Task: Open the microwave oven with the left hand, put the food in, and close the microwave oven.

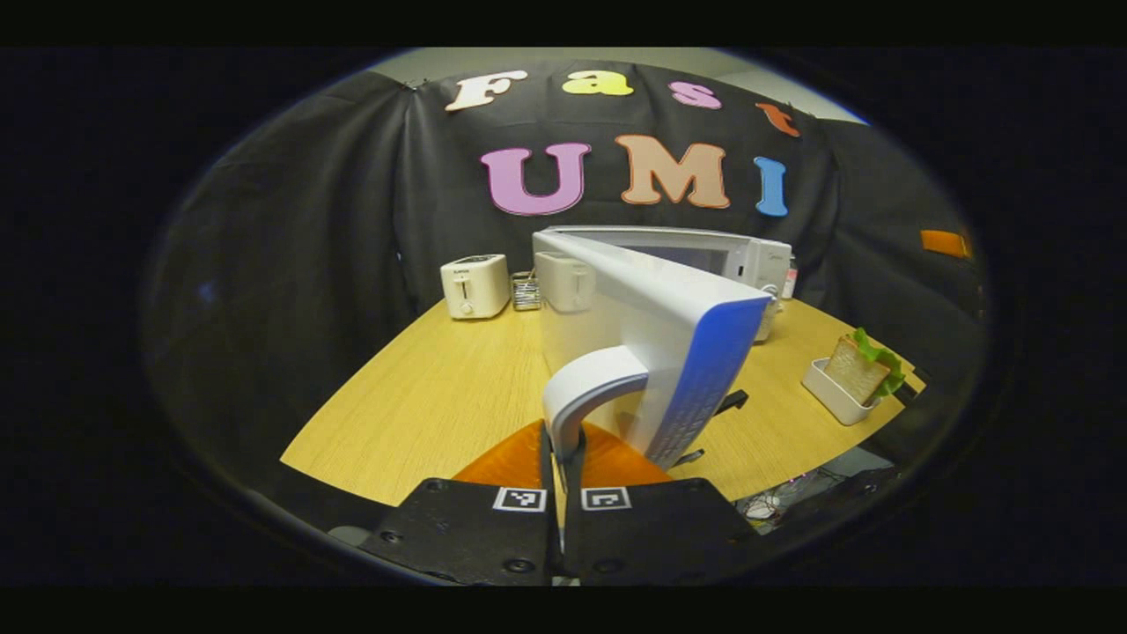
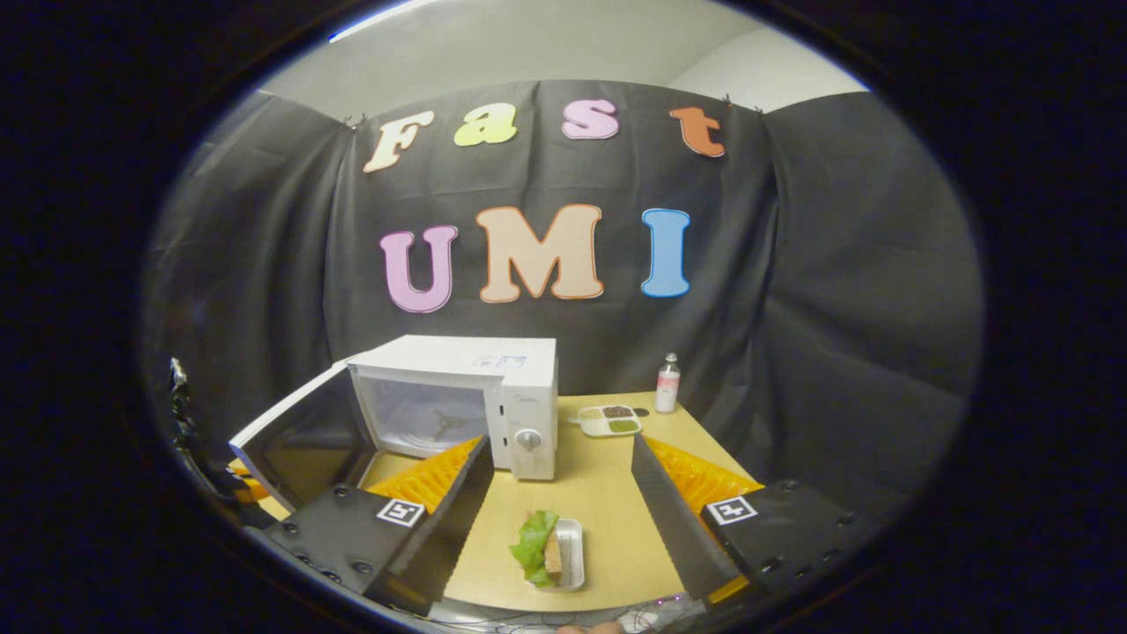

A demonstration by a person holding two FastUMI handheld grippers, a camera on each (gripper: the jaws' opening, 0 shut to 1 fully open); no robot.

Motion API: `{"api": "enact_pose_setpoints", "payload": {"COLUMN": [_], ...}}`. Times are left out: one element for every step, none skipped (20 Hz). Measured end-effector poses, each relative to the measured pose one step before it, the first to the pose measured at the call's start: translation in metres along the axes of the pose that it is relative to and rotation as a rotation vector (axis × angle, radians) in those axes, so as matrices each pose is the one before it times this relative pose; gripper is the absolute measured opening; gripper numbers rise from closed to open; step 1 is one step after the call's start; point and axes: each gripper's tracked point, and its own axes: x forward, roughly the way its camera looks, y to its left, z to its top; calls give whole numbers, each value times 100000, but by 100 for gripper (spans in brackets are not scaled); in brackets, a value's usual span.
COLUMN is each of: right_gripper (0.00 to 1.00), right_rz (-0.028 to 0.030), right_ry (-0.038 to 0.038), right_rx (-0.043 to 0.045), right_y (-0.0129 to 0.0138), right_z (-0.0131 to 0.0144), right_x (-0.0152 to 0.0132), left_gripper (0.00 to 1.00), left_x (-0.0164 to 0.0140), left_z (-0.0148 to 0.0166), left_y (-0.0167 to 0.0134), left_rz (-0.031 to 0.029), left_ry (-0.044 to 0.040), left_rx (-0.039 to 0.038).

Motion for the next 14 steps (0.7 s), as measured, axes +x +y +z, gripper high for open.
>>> {"api": "enact_pose_setpoints", "payload": {"right_gripper": [97,97,97,97,97,97,98,98,98,98,100,98,98,100], "right_rz": [199,345,348,631,1017,1479,1714,1603,1010,831,521,476,581,393], "right_ry": [558,305,410,621,562,1440,1477,758,271,63,674,880,755,513], "right_rx": [-1163,-839,-725,-433,-33,279,443,-33,-336,55,367,612,644,320], "right_y": [-27,-30,8,-17,153,347,420,422,159,128,-12,-4,62,13], "right_z": [-191,-65,-145,-182,-188,-468,-576,-109,-16,-7,-232,-514,-299,-206], "right_x": [-278,-64,50,178,340,209,320,452,386,321,338,348,218,261], "left_gripper": [0,0,1,4,5,36,68,100,100,100,99,99,99,99], "left_x": [46,-23,3,-198,39,172,1102,-820,-181,-56,-116,-201,-67,-181], "left_z": [78,-44,55,-190,159,250,460,-136,-44,99,-131,48,-143,-152], "left_y": [-100,-39,-11,-36,459,549,-815,-51,38,-85,-110,51,-57,-60], "left_rz": [-92,-156,-78,-221,1506,2394,-745,287,791,594,829,943,756,412], "left_ry": [184,338,42,112,-1185,-1102,-219,1212,-977,-759,881,352,427,782], "left_rx": [659,53,-646,-428,1726,2476,426,1717,2258,1349,466,-438,-878,-928]}}
